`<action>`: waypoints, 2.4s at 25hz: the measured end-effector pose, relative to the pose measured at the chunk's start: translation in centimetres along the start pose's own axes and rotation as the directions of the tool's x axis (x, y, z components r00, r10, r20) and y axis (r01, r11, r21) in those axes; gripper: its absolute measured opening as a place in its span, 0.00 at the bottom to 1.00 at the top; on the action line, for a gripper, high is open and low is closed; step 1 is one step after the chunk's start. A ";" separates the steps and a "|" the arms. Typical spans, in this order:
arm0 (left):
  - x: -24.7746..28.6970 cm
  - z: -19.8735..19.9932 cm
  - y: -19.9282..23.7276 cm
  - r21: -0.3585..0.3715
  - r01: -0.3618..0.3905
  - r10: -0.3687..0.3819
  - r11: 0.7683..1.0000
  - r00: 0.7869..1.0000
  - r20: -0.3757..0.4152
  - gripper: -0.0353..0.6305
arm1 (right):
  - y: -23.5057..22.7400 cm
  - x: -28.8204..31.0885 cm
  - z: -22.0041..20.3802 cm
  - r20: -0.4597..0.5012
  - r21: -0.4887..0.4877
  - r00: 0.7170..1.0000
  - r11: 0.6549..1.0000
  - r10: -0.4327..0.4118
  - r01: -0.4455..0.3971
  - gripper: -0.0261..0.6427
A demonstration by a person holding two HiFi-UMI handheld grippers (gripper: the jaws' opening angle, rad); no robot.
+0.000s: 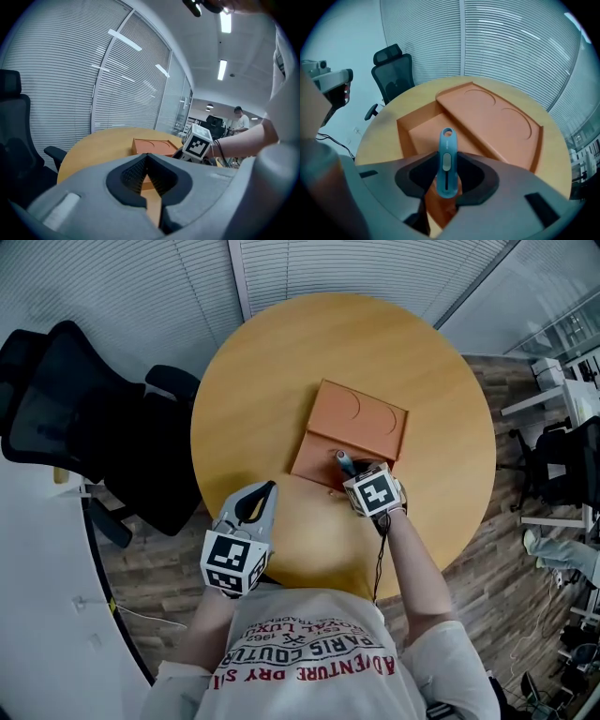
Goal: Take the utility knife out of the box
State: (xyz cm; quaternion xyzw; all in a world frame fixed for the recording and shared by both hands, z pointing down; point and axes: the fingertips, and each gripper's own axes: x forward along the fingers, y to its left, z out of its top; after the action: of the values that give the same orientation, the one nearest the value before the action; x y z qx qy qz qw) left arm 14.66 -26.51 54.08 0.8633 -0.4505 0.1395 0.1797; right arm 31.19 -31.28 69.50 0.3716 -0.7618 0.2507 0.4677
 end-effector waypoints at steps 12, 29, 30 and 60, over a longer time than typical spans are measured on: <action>-0.9 2.5 -4.0 0.079 0.083 -0.086 0.993 0.996 0.038 0.05 | 2.4 -11.1 0.8 0.270 0.026 0.962 0.999 0.027 -0.035 0.24; -1.5 7.3 -10.8 0.221 0.193 -0.224 0.956 0.966 0.125 0.05 | 2.2 -27.1 -1.8 0.729 0.284 0.652 0.959 -0.208 -0.012 0.23; -1.6 7.4 -11.2 0.225 0.200 -0.231 0.954 0.965 0.125 0.05 | 2.2 -27.7 -2.1 0.741 0.299 0.631 0.954 -0.230 -0.004 0.24; 1.4 9.1 -16.0 0.289 0.237 -0.284 0.928 0.949 0.134 0.05 | -1.5 -28.3 -2.9 0.793 0.310 0.543 0.950 -0.276 0.030 0.23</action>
State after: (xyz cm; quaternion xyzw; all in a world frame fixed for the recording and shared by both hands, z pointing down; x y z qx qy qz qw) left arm 29.38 -22.98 43.54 0.9408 -0.3223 0.0984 0.0379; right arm 42.02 -20.71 45.39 0.5689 -0.8158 0.1014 0.0218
